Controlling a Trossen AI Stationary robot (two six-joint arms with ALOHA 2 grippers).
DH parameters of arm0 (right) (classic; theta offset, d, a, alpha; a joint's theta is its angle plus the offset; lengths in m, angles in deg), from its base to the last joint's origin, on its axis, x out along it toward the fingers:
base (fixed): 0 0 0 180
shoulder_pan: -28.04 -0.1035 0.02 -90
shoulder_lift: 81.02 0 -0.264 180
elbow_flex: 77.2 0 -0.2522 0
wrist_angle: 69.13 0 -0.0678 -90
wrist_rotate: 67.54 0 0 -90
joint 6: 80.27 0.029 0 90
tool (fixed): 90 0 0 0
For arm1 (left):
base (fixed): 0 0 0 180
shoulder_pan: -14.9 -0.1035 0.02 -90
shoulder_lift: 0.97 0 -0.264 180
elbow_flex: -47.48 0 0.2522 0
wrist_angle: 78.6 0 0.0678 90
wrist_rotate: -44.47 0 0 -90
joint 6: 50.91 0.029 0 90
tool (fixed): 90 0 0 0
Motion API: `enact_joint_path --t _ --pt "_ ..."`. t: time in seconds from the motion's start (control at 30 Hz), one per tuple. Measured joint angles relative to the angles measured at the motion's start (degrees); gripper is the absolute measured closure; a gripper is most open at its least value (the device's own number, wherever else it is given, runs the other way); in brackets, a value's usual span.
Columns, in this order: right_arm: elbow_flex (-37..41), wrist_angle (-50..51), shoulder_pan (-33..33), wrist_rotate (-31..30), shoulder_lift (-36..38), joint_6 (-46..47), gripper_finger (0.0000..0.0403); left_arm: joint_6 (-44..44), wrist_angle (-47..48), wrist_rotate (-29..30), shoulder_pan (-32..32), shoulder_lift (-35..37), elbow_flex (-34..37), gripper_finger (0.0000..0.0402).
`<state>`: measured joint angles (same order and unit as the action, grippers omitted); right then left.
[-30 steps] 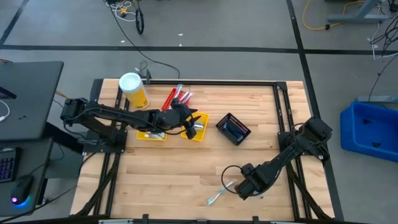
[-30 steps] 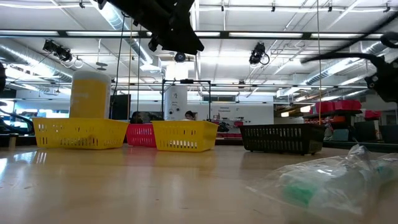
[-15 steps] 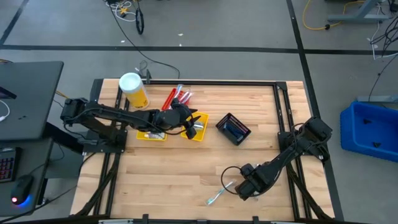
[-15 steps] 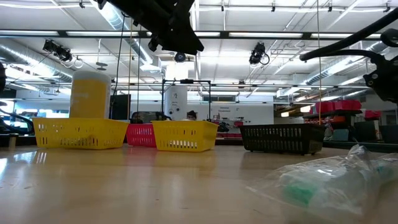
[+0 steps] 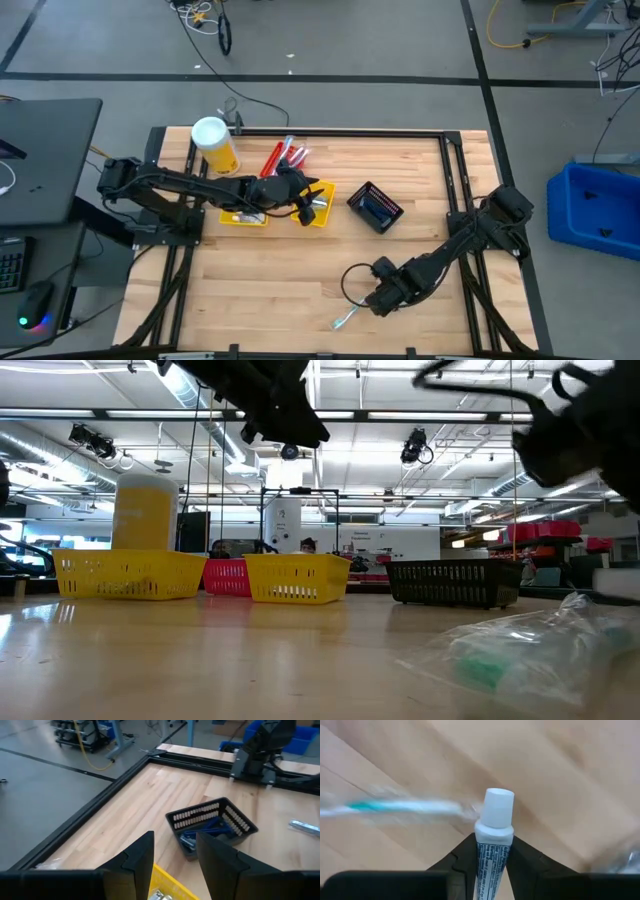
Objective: Pick & Place Travel size toiletries
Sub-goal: Put the white toothpaste into the left yellow bin
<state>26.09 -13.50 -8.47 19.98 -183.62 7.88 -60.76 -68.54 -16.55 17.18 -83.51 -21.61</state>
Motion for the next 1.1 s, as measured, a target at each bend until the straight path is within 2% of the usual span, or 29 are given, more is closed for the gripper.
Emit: enact_joint_path --t 0.17,0.33,0.47,0.6,0.67,0.83,1.0,1.1 --pt "-0.19 0.14 1.73 -9.61 3.00 -5.84 0.0309 0.00 0.02 -4.22 0.03 0.00 0.00 0.0248" --pt "-0.19 -0.36 3.91 -22.71 6.17 -13.62 0.0309 -1.24 0.00 -9.27 0.12 0.00 0.00 0.0248" --pt "-0.19 -2.64 5.81 -34.86 7.24 -21.93 0.0308 -3.72 0.11 -13.29 0.89 0.00 0.00 0.0248" --pt "-0.19 -7.86 8.58 -42.69 7.22 -30.39 0.0308 -3.91 0.26 -15.72 2.78 0.00 0.00 0.0248" --pt "-0.19 -11.31 10.45 -42.34 7.30 -35.94 0.0308 -3.91 0.29 -15.72 3.94 0.00 0.00 0.0248" --pt "-0.19 -18.00 14.96 -34.92 10.46 -52.22 0.0308 -4.72 0.44 -15.69 6.90 0.00 0.00 0.0248" --pt "-0.19 -26.33 18.50 -30.60 15.15 -65.90 0.0309 -7.04 2.72 -15.64 9.70 -0.03 0.00 0.0248" --pt "-0.21 -34.05 20.17 -23.39 16.41 -74.99 0.0309 -7.59 3.08 -14.78 10.69 -0.07 0.02 0.0248"
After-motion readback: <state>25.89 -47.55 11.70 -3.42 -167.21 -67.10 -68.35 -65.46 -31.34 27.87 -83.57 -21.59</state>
